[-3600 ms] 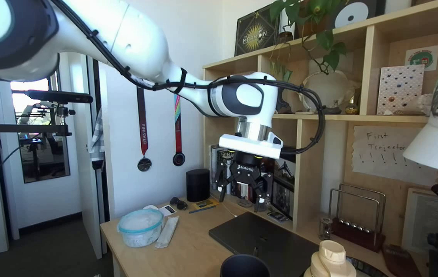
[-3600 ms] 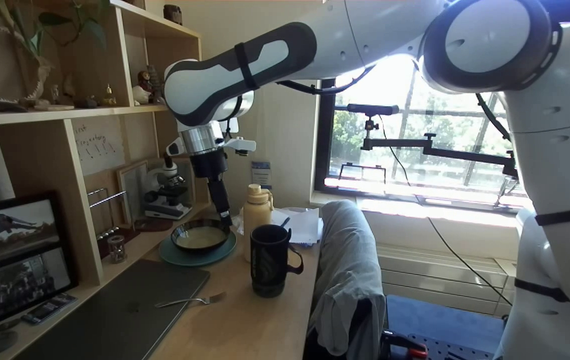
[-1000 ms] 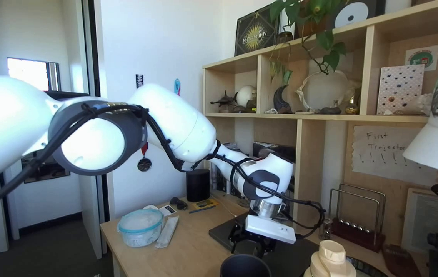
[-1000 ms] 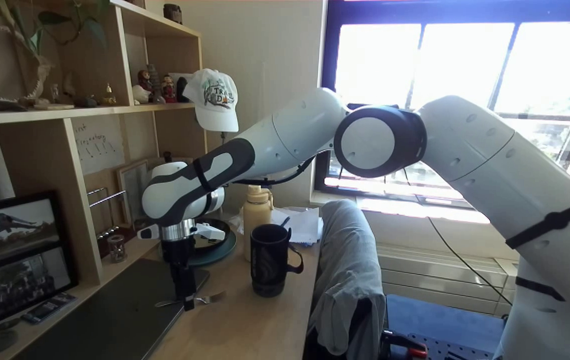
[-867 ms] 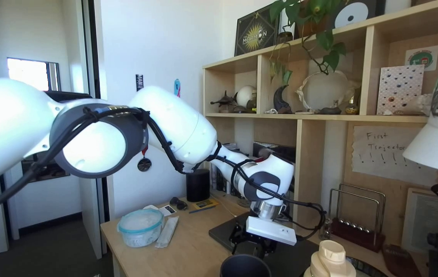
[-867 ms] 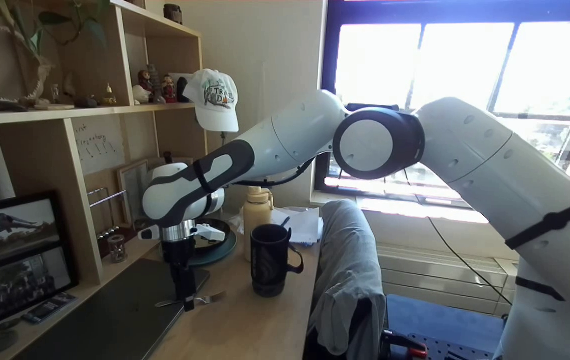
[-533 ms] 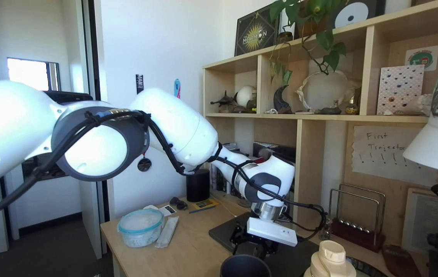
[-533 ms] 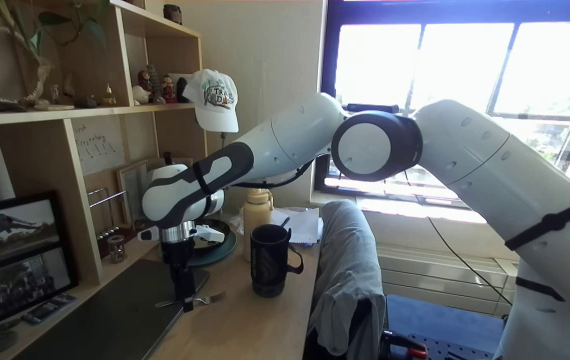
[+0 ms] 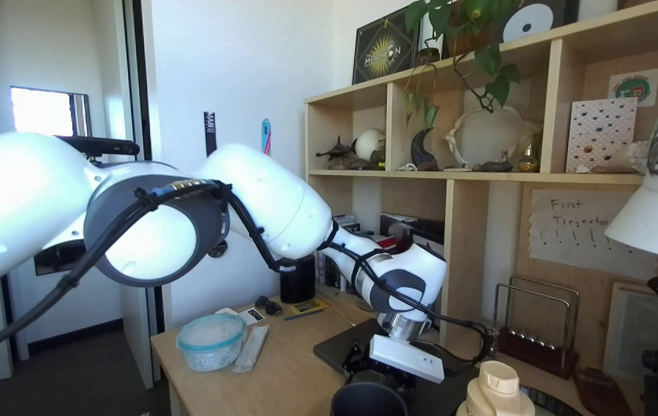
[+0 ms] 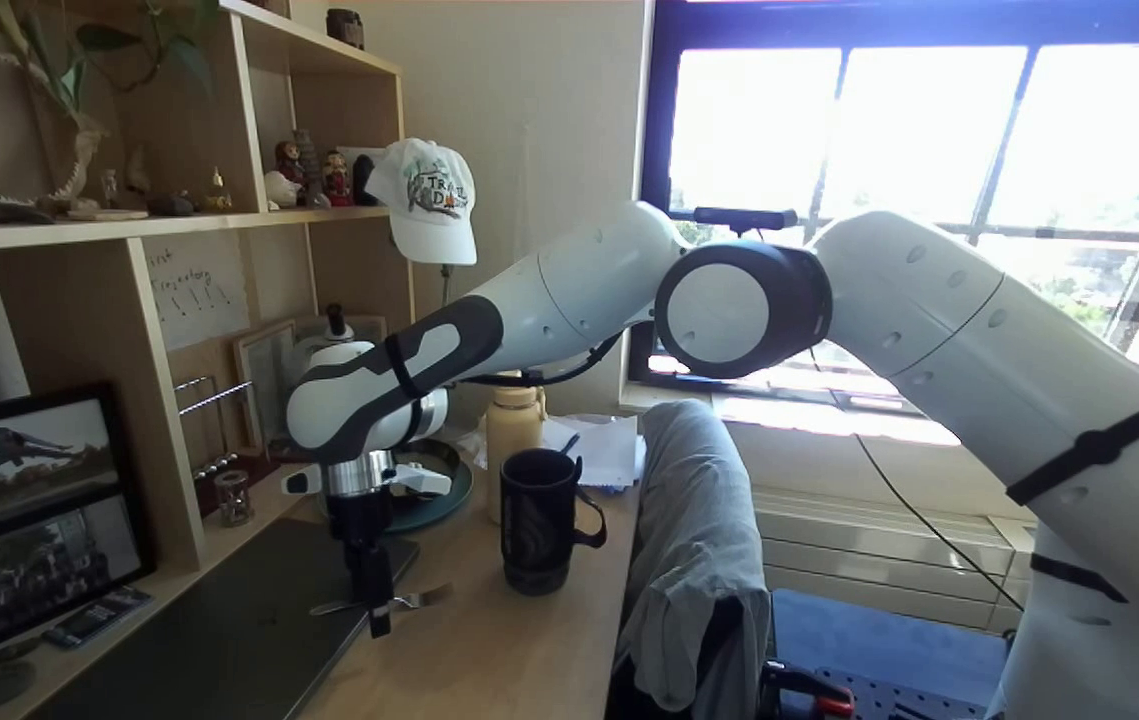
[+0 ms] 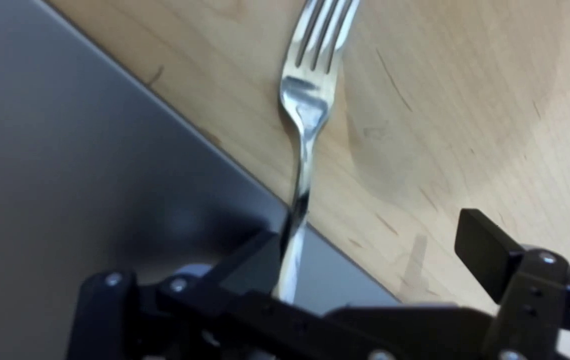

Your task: Pick up the fork and put it in the black bowl

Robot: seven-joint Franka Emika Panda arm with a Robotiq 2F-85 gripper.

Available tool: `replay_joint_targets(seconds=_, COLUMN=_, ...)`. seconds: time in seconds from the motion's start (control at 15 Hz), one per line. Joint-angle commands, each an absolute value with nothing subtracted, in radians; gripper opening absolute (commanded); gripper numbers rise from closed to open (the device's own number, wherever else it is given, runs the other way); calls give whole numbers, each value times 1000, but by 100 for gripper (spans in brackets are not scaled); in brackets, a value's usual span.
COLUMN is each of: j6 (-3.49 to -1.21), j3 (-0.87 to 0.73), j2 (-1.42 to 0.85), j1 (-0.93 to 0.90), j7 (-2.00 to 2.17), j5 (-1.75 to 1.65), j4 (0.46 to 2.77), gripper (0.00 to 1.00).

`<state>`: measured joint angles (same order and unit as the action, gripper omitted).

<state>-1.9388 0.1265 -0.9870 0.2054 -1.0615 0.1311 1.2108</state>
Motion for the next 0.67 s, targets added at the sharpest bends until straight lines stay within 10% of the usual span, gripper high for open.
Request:
replay_joint_targets(seconds=0.0, j6=-1877, j3=145, j2=-1017, j1=225, j7=-1070, j5=168, j4=1167, gripper=100)
replay_joint_targets(seconds=0.53, j6=-1855, j3=146, j2=-1008, j1=225, j7=-1067, j5=182, j4=1160, gripper=100)
replay_joint_targets(seconds=0.6, j6=-1852, j3=145, j2=-1007, j1=223, j7=-1064, j5=180, j4=1160, gripper=82)
